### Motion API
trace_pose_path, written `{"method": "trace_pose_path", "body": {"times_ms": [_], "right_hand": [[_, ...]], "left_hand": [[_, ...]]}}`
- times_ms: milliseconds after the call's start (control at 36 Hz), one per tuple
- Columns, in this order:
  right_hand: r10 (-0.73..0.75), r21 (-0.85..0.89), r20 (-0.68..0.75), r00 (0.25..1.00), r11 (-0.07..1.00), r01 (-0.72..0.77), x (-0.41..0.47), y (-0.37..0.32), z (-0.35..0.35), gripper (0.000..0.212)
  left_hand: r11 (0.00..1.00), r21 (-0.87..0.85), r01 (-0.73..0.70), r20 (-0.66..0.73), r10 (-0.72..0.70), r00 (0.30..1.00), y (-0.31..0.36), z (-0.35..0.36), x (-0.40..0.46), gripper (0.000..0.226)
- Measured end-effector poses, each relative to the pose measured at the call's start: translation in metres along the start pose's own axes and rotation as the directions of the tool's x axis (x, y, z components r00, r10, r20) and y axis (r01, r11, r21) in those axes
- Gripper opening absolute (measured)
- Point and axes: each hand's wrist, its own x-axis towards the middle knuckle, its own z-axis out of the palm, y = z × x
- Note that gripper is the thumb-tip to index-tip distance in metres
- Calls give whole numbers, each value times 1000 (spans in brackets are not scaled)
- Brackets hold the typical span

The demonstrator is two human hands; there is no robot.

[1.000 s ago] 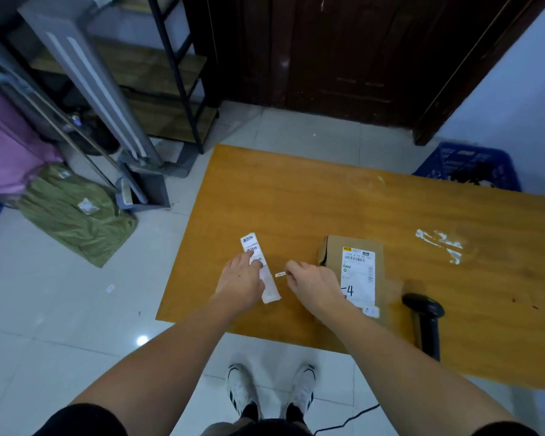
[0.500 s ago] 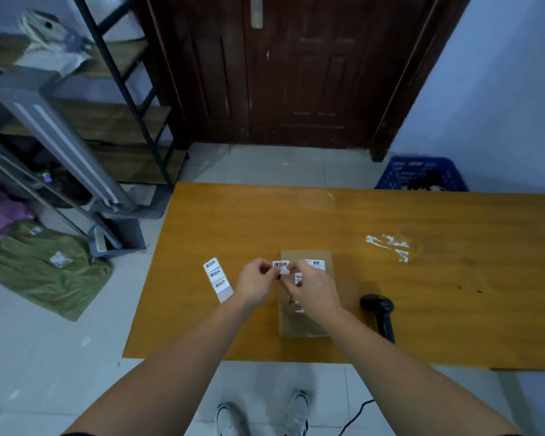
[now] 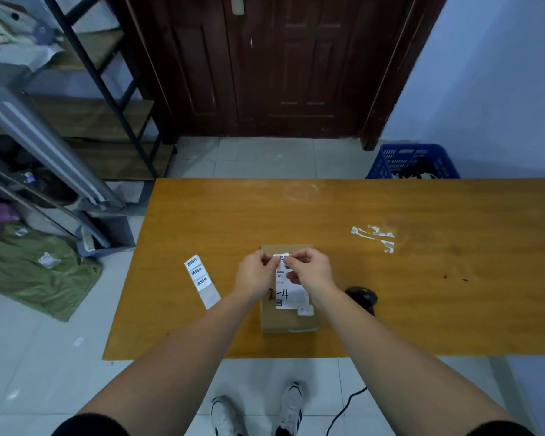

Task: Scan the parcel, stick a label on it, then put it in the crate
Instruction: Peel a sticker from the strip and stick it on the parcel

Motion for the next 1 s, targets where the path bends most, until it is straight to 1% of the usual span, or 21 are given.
{"method": "trace_pose_path", "body": {"times_ms": [83,167,222,306,361,472,694,778,889,944,1000], "right_hand": [[-12,-23,-36,999,1000,11,4,-12,6,12],[-36,-57,-83,996,998,32,11,-17,12,25],[-52,-118,-107,993,992,39,19,-16,18,24],[-71,-177,-133,989,983,46,30,-12,24,17],[-72,-217,-136,988,975,41,37,-9,27,20],[-71,-283,-147,987,959,27,42,-2,31,25],[-74,-367,-129,989,930,21,44,-7,32,20],[-81,-422,-130,988,906,19,45,-9,32,21],[-62,-424,-114,992,906,8,48,-12,30,21],[-49,-419,-120,992,908,-6,48,-14,29,25],[-34,-414,-135,990,910,-26,48,-16,29,29]], "left_hand": [[995,95,5,-45,0,999,7,-1,8,20],[985,167,36,-71,-24,997,10,-2,17,19],[973,221,67,-85,-49,995,10,-4,27,20],[946,312,90,-90,-65,994,9,-3,39,35],[925,369,90,-82,-64,995,9,-1,44,40],[903,423,78,-83,-47,995,3,1,48,28],[907,412,81,-75,-55,996,-4,3,59,27],[909,409,83,-76,-57,995,-7,3,60,26],[908,410,88,-55,-72,996,-9,0,63,35],[919,381,102,-29,-98,995,-11,-3,66,40],[950,294,107,21,-118,993,-13,-6,69,39]]}}
